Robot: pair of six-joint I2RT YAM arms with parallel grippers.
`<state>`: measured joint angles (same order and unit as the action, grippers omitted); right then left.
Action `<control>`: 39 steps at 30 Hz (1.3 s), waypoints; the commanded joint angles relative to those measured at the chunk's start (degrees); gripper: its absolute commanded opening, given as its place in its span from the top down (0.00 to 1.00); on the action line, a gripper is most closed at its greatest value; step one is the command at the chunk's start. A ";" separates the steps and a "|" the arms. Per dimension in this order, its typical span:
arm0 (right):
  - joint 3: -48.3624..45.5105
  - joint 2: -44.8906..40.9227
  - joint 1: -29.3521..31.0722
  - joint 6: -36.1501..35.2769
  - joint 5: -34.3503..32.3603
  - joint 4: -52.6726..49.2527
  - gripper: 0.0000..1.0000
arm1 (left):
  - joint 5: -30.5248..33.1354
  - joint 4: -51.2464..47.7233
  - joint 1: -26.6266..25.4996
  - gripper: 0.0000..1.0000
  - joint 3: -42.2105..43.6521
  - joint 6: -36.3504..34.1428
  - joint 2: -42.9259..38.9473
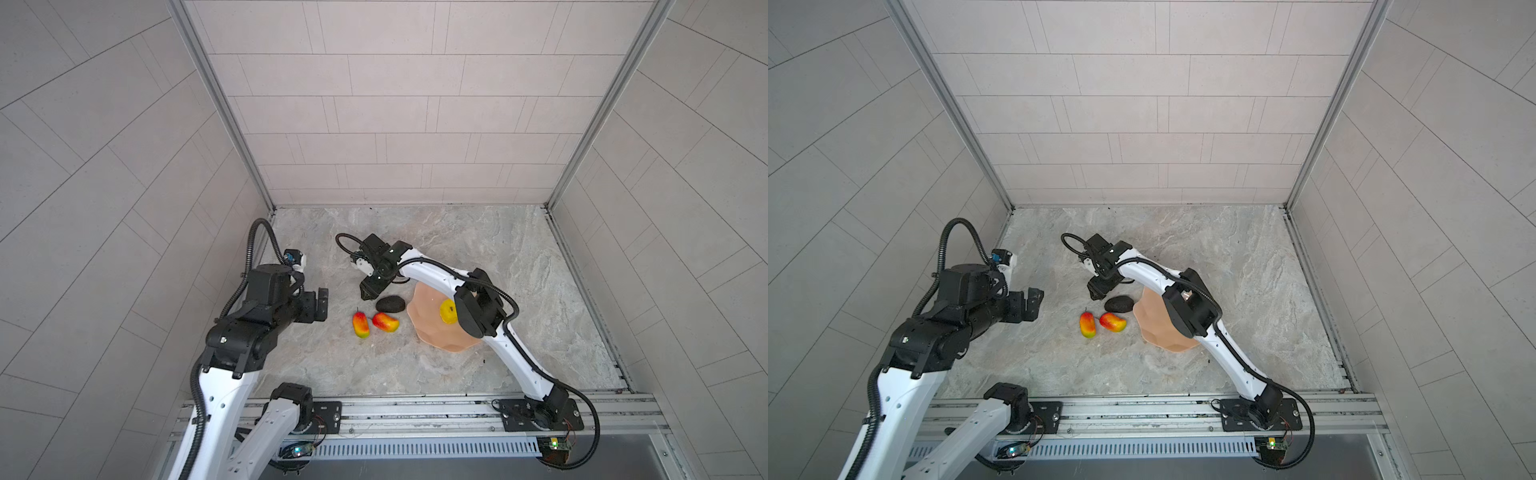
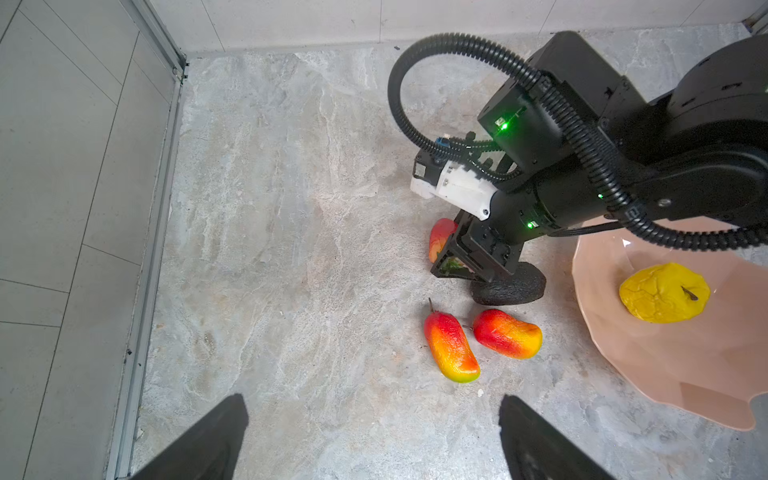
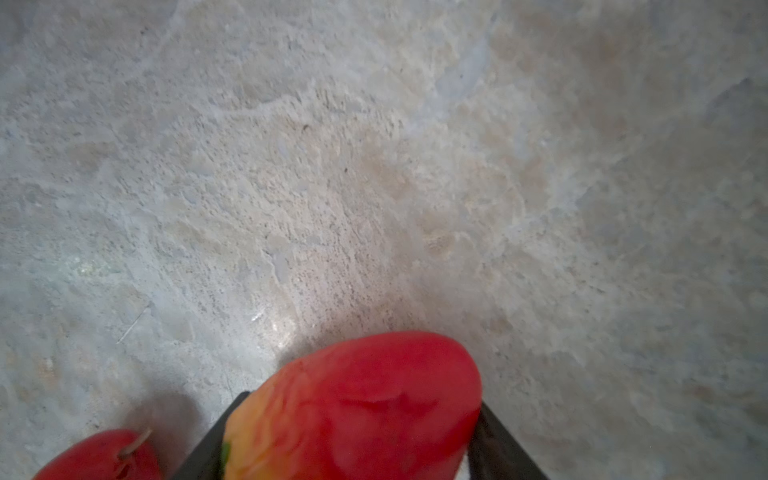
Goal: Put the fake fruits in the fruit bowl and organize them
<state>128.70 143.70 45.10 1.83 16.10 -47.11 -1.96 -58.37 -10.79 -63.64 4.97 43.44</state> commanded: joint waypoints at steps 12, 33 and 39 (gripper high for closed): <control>1.22 -7.43 0.16 -2.88 -1.07 -5.77 0.69 | -0.26 -0.56 0.01 0.00 -2.09 -0.94 -0.02; -49.59 -53.67 -3.43 -1.45 -14.73 6.27 0.70 | -1.58 0.67 -0.02 0.00 -2.11 -1.37 0.68; -57.64 -58.31 -3.53 0.54 -15.53 8.69 0.70 | -2.29 0.88 0.02 0.00 -1.49 -1.57 0.68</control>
<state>72.53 87.72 41.47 1.23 2.07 -40.40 -3.73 -58.11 -10.79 -64.60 4.01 44.36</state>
